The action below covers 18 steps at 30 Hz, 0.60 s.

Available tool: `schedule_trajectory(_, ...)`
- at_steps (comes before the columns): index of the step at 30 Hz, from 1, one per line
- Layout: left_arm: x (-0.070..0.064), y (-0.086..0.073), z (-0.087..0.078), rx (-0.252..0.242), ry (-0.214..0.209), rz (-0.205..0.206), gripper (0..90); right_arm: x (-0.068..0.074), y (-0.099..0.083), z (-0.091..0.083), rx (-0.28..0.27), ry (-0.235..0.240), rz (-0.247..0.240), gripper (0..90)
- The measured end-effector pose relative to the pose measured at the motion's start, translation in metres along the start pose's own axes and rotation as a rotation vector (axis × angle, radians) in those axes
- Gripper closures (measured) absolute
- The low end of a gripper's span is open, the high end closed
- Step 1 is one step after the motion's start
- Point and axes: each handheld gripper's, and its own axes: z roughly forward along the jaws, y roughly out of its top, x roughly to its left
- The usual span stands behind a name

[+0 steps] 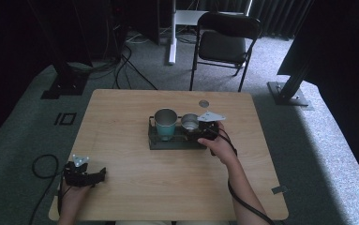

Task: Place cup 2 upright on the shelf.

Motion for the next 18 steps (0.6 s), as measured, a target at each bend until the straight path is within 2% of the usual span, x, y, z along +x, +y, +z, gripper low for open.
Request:
schedule_trajectory(2, 0.000, 0.000, 0.000, 0.000, 0.000, 0.000, 1.2, -0.001, -0.001, -0.003, -0.012, 0.004, 0.018, 12.5)
schedule_trajectory(4, 0.000, 0.000, 0.000, 0.000, 0.000, 0.000, 1.2, -0.002, -0.001, -0.005, -0.015, -0.008, 0.014, 12.4)
schedule_trajectory(11, 0.000, 0.000, 0.000, 0.000, 0.000, 0.000, 1.2, -0.003, -0.004, -0.013, -0.039, 0.002, 0.017, 11.7)
schedule_trajectory(18, 0.000, 0.000, 0.000, 0.000, 0.000, 0.001, 1.2, -0.005, -0.007, -0.019, -0.041, -0.004, 0.008, 11.7)
